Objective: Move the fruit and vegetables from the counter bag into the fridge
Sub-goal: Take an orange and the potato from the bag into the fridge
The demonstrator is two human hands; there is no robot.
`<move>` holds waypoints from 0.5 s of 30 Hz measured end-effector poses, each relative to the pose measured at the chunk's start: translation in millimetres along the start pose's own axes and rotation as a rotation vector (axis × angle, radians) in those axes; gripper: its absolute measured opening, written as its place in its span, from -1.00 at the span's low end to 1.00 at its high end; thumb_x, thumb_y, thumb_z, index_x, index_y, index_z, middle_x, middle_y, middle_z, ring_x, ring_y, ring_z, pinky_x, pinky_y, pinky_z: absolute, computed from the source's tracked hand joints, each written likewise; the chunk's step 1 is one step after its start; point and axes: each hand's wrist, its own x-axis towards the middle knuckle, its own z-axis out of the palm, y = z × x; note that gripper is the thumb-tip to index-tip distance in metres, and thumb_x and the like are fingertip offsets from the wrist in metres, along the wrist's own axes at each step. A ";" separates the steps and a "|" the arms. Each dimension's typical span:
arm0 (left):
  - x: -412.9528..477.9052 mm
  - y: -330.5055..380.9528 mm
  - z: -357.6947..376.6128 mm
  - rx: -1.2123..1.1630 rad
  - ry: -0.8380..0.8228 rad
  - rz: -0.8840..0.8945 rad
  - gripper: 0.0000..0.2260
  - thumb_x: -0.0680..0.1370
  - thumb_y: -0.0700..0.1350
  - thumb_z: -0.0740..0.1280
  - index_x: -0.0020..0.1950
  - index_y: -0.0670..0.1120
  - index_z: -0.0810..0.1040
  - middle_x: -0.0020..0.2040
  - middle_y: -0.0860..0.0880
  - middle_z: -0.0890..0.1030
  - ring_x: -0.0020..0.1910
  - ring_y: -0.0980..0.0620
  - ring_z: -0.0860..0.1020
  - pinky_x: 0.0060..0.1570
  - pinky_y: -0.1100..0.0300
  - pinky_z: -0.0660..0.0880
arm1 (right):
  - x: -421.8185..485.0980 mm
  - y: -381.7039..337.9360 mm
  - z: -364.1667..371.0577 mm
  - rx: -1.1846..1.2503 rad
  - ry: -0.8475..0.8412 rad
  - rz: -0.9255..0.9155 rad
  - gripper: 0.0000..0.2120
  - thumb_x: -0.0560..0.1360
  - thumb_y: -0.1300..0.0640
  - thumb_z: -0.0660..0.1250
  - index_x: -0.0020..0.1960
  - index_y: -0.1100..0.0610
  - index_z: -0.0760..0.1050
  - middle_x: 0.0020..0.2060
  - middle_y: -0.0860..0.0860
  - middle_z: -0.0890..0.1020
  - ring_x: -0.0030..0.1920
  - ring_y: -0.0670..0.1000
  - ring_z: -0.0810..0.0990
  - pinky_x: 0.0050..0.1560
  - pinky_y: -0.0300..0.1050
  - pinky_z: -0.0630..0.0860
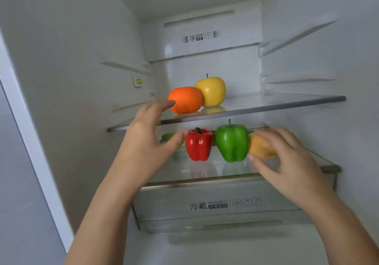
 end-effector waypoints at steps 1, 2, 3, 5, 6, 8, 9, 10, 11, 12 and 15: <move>-11.8 0.0 3.0 -0.027 0.009 0.008 -0.58 0.39 0.03 0.42 0.22 0.03 0.45 0.10 0.14 0.48 0.08 0.40 0.38 0.05 0.57 0.24 | -2.6 -7.4 2.5 -0.010 -0.004 -0.026 -0.55 0.39 -0.07 0.24 0.19 0.14 0.47 0.06 0.05 0.51 0.04 0.06 0.50 0.01 -0.13 0.41; -23.2 -0.8 5.9 -0.034 0.021 -0.001 -0.60 0.39 0.07 0.37 0.20 0.02 0.47 0.11 0.13 0.50 0.10 0.42 0.38 0.06 0.59 0.23 | -5.4 -14.2 5.3 -0.022 -0.010 -0.053 -0.55 0.40 -0.07 0.21 0.19 0.15 0.47 0.07 0.06 0.52 0.05 0.07 0.50 0.01 -0.13 0.41; -34.3 -2.4 8.5 -0.014 0.035 -0.010 -0.61 0.39 0.08 0.32 0.19 0.00 0.48 0.12 0.09 0.51 0.11 0.42 0.38 0.09 0.58 0.23 | -8.6 -20.4 8.3 -0.029 -0.018 -0.075 -0.55 0.41 -0.07 0.19 0.19 0.16 0.47 0.07 0.08 0.52 0.05 0.09 0.51 0.02 -0.11 0.41; -56.7 -3.7 12.3 0.066 0.061 -0.015 -0.62 0.42 0.05 0.26 0.17 -0.08 0.50 0.16 0.00 0.51 0.14 0.29 0.42 0.14 0.52 0.25 | -16.8 -32.2 16.0 -0.018 -0.035 -0.106 -0.57 0.43 -0.05 0.19 0.19 0.17 0.47 0.08 0.10 0.53 0.07 0.11 0.50 0.04 -0.10 0.39; -67.8 -2.6 13.2 0.113 0.066 -0.018 -0.64 0.43 0.02 0.25 0.16 -0.11 0.51 0.17 -0.03 0.51 0.16 0.18 0.44 0.17 0.46 0.28 | -21.6 -38.6 20.1 -0.002 -0.046 -0.114 -0.57 0.43 -0.04 0.19 0.20 0.17 0.47 0.08 0.10 0.53 0.07 0.11 0.50 0.05 -0.10 0.39; -89.1 -1.3 13.9 0.254 0.064 -0.007 -0.67 0.46 -0.02 0.24 0.15 -0.15 0.51 0.19 -0.10 0.51 0.17 -0.03 0.47 0.18 0.22 0.37 | -31.3 -51.5 31.2 0.040 -0.084 -0.126 -0.58 0.44 -0.04 0.20 0.20 0.17 0.47 0.07 0.10 0.54 0.08 0.09 0.50 0.08 -0.10 0.38; -99.6 -2.6 14.0 0.333 0.061 0.005 -0.69 0.47 -0.05 0.24 0.14 -0.17 0.52 0.18 -0.14 0.52 0.17 -0.11 0.47 0.15 0.09 0.41 | -36.7 -57.6 38.0 0.066 -0.109 -0.130 -0.58 0.44 -0.03 0.20 0.20 0.17 0.47 0.07 0.09 0.54 0.09 0.09 0.50 0.09 -0.09 0.38; -110.4 -4.5 13.7 0.397 0.055 0.011 -0.71 0.47 -0.08 0.24 0.13 -0.19 0.52 0.17 -0.17 0.52 0.18 -0.16 0.47 0.12 -0.01 0.44 | -42.6 -63.6 45.2 0.092 -0.137 -0.136 -0.58 0.44 -0.03 0.20 0.20 0.17 0.48 0.07 0.09 0.54 0.09 0.09 0.50 0.09 -0.09 0.38; -121.5 -6.0 11.9 0.439 0.047 0.004 -0.73 0.47 -0.10 0.25 0.11 -0.19 0.51 0.16 -0.18 0.53 0.19 -0.18 0.47 0.09 -0.06 0.45 | -48.7 -69.9 51.9 0.117 -0.169 -0.145 -0.58 0.44 -0.03 0.20 0.20 0.17 0.48 0.07 0.08 0.54 0.10 0.08 0.50 0.10 -0.09 0.39; -132.5 -6.6 8.7 0.465 0.040 -0.013 -0.74 0.47 -0.12 0.25 0.10 -0.20 0.52 0.15 -0.19 0.53 0.20 -0.19 0.46 0.09 -0.08 0.45 | -54.5 -76.6 57.4 0.138 -0.201 -0.157 -0.58 0.43 -0.03 0.20 0.20 0.17 0.48 0.08 0.08 0.54 0.10 0.09 0.50 0.10 -0.09 0.40; -167.1 -3.2 -12.0 0.516 0.031 -0.104 -0.74 0.49 -0.11 0.24 0.09 -0.21 0.54 0.16 -0.19 0.54 0.22 -0.19 0.45 0.14 -0.05 0.42 | -71.8 -100.0 67.3 0.185 -0.267 -0.195 -0.58 0.43 -0.02 0.18 0.19 0.17 0.50 0.07 0.08 0.55 0.10 0.10 0.52 0.12 -0.11 0.39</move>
